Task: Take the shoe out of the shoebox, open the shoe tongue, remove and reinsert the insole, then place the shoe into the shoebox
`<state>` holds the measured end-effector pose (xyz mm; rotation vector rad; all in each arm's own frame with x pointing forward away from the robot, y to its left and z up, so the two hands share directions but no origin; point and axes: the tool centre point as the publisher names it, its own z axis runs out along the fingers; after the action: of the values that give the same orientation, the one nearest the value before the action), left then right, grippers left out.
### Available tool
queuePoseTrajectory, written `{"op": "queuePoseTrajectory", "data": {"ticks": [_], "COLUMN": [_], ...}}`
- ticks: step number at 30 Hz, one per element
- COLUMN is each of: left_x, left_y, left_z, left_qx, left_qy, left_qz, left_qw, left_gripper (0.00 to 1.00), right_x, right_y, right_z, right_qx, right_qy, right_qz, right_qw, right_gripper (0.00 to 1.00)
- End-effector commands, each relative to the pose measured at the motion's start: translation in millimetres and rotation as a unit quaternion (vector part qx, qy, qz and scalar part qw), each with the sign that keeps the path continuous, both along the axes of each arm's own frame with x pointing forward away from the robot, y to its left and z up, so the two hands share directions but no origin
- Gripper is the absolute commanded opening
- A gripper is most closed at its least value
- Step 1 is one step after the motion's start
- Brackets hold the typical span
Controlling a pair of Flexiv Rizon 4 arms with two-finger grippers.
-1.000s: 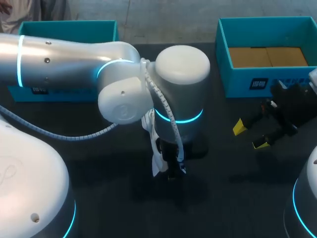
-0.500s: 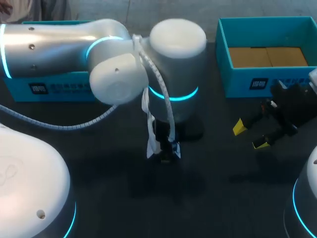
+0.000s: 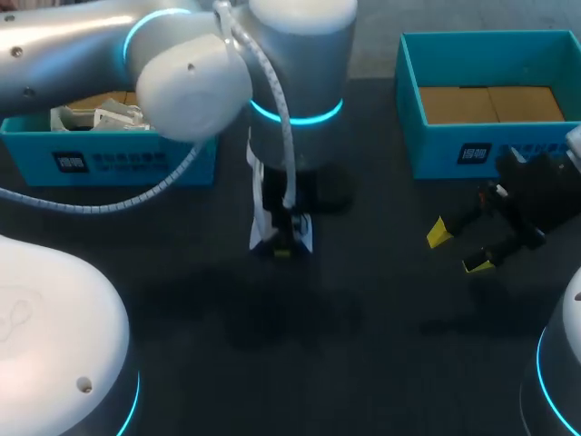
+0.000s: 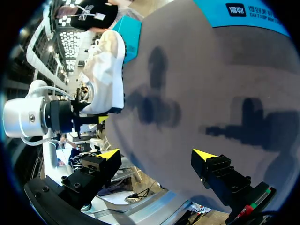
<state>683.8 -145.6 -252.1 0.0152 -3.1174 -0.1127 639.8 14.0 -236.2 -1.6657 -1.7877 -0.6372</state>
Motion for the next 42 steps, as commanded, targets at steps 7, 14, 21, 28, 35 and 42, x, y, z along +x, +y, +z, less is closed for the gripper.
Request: {"op": "queuePoseTrajectory", "data": {"ticks": [7, 14, 21, 28, 35, 42], "left_x": [20.3, 25.7, 25.7, 25.7, 59.1, 78.5], "left_y": [28.2, 34.8, 34.8, 34.8, 78.4, 125.6], "left_z": [44.1, 57.6, 57.6, 57.6, 85.9, 111.6], "left_qx": [-0.006, -0.006, -0.006, -0.006, -0.005, -0.009], "left_qy": [-0.015, 0.003, 0.003, 0.003, -0.009, -0.024], "left_qz": [0.004, -0.013, -0.013, -0.013, 0.005, 0.012], "left_qw": [1.000, 1.000, 1.000, 1.000, 1.000, 1.000], "left_gripper": [0.00, 0.00, 0.00, 0.00, 0.00, 0.00], "right_x": [-1.5, -1.5, -1.5, -1.5, -1.5, -1.5], "right_y": [0.5, 0.5, 0.5, 0.5, 0.5, 0.5], "right_z": [-0.1, -0.1, -0.1, -0.1, -0.1, -0.1], "right_qx": [-0.002, -0.002, -0.002, -0.002, -0.002, -0.002], "right_qy": [-0.001, -0.001, -0.001, -0.001, -0.001, -0.001], "right_qz": [-0.001, -0.001, -0.001, -0.001, -0.001, -0.001], "right_qw": [1.000, 1.000, 1.000, 1.000, 1.000, 1.000], "right_gripper": [1.00, 1.00, 1.00, 1.00, 1.00, 1.00]}}
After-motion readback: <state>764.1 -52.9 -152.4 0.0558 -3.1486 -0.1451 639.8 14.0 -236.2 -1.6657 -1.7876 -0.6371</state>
